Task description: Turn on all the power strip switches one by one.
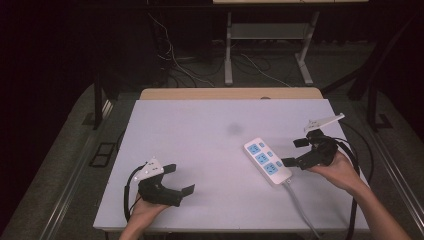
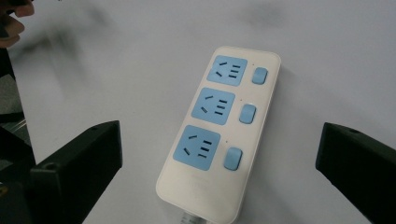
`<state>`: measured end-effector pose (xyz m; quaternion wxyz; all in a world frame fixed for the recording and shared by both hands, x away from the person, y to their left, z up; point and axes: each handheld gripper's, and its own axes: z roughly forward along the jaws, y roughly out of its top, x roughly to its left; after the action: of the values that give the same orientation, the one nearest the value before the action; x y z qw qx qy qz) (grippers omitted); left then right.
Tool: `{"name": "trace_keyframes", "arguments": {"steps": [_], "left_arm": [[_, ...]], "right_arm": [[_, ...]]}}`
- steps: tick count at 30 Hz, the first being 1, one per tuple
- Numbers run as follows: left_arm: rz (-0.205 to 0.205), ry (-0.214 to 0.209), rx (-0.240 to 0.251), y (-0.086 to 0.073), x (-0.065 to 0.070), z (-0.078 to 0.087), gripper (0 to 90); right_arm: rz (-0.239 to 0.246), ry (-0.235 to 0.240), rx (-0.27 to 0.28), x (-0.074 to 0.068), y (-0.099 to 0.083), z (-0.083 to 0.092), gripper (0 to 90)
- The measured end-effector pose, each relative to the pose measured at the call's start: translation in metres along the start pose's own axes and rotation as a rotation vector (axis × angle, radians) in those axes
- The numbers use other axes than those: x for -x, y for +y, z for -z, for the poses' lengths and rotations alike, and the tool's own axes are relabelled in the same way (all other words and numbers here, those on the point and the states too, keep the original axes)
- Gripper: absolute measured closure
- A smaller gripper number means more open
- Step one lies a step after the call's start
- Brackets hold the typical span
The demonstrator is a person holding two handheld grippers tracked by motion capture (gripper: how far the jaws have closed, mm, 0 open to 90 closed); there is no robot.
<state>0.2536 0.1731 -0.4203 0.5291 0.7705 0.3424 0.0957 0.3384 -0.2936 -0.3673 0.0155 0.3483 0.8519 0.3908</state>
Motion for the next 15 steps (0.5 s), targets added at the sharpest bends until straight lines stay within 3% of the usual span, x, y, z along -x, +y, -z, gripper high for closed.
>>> {"name": "trace_keyframes", "arguments": {"steps": [6, 7, 10, 15], "left_arm": [[-0.001, -0.003, -0.002, 0.000, 0.000, -0.001, 0.0], [-0.001, -0.003, -0.001, 0.000, 0.000, -0.001, 0.0], [-0.001, -0.002, -0.001, 0.000, 0.000, 0.000, 0.0], [0.001, -0.001, 0.000, 0.000, 0.000, 0.000, 0.0]], "right_arm": [[0.007, -0.007, -0.011, 0.006, 0.001, -0.008, 4.3], [0.026, -0.004, -0.017, 0.006, 0.002, -0.010, 17.9], [0.036, -0.010, -0.023, 0.007, 0.002, -0.013, 21.1], [0.035, -0.012, -0.052, 0.008, 0.003, -0.020, 36.6]]}}
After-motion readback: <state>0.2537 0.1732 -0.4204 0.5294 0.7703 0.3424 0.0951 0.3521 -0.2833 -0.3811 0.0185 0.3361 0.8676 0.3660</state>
